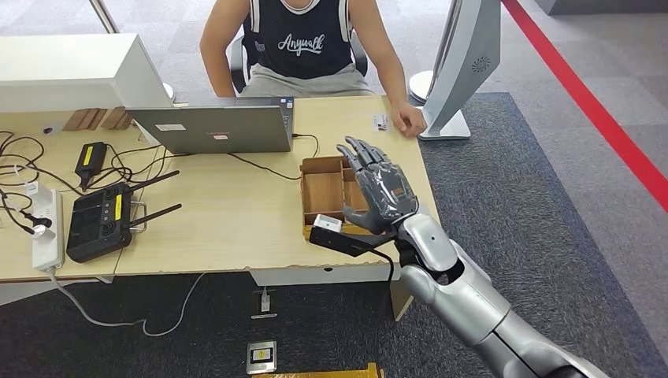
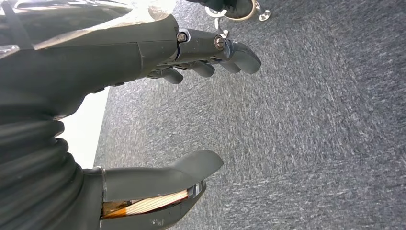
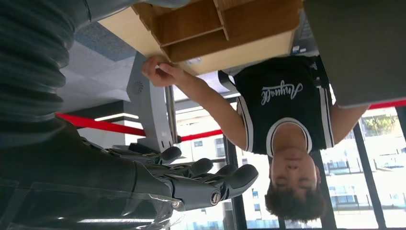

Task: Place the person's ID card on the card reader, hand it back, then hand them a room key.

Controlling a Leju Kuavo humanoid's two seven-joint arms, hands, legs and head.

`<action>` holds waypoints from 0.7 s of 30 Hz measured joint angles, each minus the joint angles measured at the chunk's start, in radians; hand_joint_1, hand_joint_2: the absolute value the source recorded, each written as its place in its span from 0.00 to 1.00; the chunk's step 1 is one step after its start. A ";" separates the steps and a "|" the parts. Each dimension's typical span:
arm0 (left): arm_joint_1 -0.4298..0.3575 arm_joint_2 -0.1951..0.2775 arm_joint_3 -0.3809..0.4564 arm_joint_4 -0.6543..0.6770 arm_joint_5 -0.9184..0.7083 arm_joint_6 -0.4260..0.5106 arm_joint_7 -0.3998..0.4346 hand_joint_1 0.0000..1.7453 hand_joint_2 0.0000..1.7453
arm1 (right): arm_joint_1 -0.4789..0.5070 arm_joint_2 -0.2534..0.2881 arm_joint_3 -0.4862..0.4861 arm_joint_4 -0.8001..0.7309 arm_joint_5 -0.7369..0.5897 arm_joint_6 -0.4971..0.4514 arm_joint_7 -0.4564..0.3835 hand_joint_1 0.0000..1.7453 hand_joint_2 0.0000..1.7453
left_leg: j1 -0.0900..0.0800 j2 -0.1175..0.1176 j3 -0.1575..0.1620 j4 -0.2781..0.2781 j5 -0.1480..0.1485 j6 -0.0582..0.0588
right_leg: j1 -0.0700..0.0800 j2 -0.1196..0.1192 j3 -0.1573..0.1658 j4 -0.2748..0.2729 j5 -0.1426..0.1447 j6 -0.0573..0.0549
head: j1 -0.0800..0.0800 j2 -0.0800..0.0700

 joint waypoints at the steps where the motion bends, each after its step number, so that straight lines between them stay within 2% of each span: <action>1: 0.000 0.000 0.000 0.000 0.000 -0.001 0.000 0.00 1.00 | 0.001 -0.001 0.000 0.009 -0.005 0.016 0.002 0.00 1.00 | 0.000 0.000 0.000 0.000 0.000 0.000 | 0.000 0.000 0.000 0.000 0.000 0.000 | 0.000 0.000; 15: 0.000 0.000 0.000 0.000 0.001 -0.001 0.006 0.00 1.00 | 0.008 -0.008 -0.001 0.107 -0.022 0.050 0.003 0.00 1.00 | 0.000 0.000 0.000 0.000 0.000 0.000 | 0.000 0.000 0.000 0.000 0.000 0.000 | 0.000 0.000; 21: 0.000 0.000 0.000 0.000 0.001 0.000 0.009 0.00 1.00 | 0.009 -0.010 0.001 0.112 -0.025 0.094 0.004 0.00 1.00 | 0.000 0.000 0.000 0.000 0.000 0.000 | 0.000 0.000 0.000 0.000 0.000 0.000 | 0.000 0.000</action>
